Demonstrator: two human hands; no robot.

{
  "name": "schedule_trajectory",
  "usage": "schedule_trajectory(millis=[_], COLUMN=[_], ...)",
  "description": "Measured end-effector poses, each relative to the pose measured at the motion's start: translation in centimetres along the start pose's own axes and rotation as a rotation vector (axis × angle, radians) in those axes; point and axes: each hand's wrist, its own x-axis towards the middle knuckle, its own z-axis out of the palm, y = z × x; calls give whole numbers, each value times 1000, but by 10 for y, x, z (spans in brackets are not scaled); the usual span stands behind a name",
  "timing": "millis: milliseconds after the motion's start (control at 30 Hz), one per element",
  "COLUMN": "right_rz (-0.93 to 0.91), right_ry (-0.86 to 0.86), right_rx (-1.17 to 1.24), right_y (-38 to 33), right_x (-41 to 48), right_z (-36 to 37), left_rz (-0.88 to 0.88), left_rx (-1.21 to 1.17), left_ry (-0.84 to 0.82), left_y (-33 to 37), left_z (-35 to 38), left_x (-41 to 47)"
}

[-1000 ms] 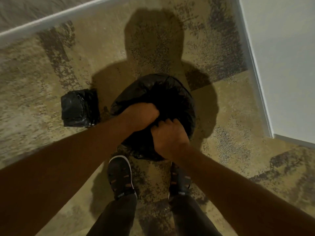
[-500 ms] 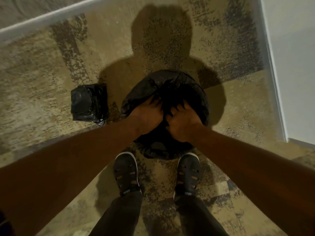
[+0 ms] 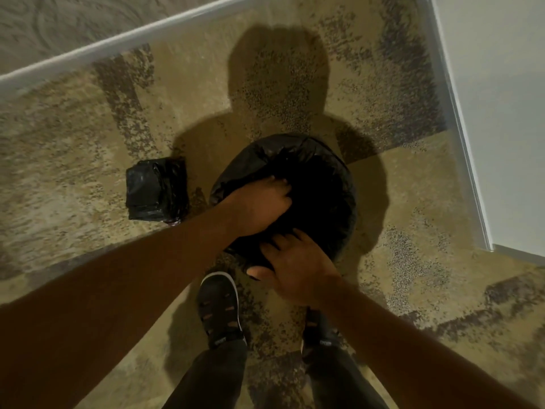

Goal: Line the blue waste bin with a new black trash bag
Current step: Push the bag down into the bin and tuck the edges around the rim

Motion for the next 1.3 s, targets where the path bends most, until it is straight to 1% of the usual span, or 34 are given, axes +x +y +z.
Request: schedule_trajectory(millis=[33, 67, 100, 133, 167, 200, 233, 300, 367, 433, 500, 533, 600, 667, 700, 767, 833, 900, 1000, 1100, 1133, 1233, 1300], right_rz=[-16, -25, -27, -16, 20, 65, 116, 227, 287, 310, 333, 340, 331, 368, 424, 579, 747, 870, 983, 1008, 1014, 1025, 1056], right_ry=[146, 323, 516, 685, 802, 857, 870, 798, 663, 556, 497, 497, 555, 686, 766, 916, 1050, 1130, 1123, 1041, 1012, 997, 1005], right_rx=[41, 97, 166, 220, 247, 253, 248, 257, 325, 407, 462, 483, 550, 596, 611, 671, 808, 961, 1064, 1160, 1167, 1221, 1282], right_y=[2, 6, 12, 19, 27, 36, 43, 56, 67, 74, 78, 80, 81, 82, 82, 78, 65, 42, 13, 0, -1, 2, 5], right_x=[-4, -7, -11, -13, -13, -10, -6, 9, 27, 40, 47, 47, 44, 35, 27, 8, -13, -27, -31, -23, -19, -10, -11], right_z=[-5, -13, -21, -31, -41, -53, -65, -86, -98, -101, -103, -105, -108, -107, -103, -88, -66, -43, -19, -11, -11, -11, -7], left_rz=[7, -7, -48, -118, -218, -342, -467, -633, -652, -631, -618, -612, -609, -663, -727, -936, -1137, -1203, -1248, -1282, -1287, -1286, -1299], left_rx=[-120, -224, -288, -309, -297, -272, -262, -365, -550, -597, -612, -627, -671, -724, -746, -829, -898, -920, -920, -984, -1017, -1129, -1149], left_ry=[43, 147, 316, 498, 640, 706, 708, 580, 463, 382, 385, 385, 376, 420, 455, 506, 487, 472, 444, 355, 349, 388, 429], left_y=[2, 3, 5, 4, 2, -2, -7, -22, -37, -45, -47, -47, -46, -40, -35, -19, -1, 17, 36, 42, 42, 41, 44], left_z=[-3, -8, -12, -18, -24, -33, -41, -49, -47, -43, -40, -39, -40, -43, -45, -47, -39, -26, -12, -9, -8, -11, -19], left_x=[-8, -17, -25, -32, -38, -42, -44, -40, -35, -33, -32, -33, -36, -44, -50, -66, -83, -97, -103, -100, -99, -99, -101])
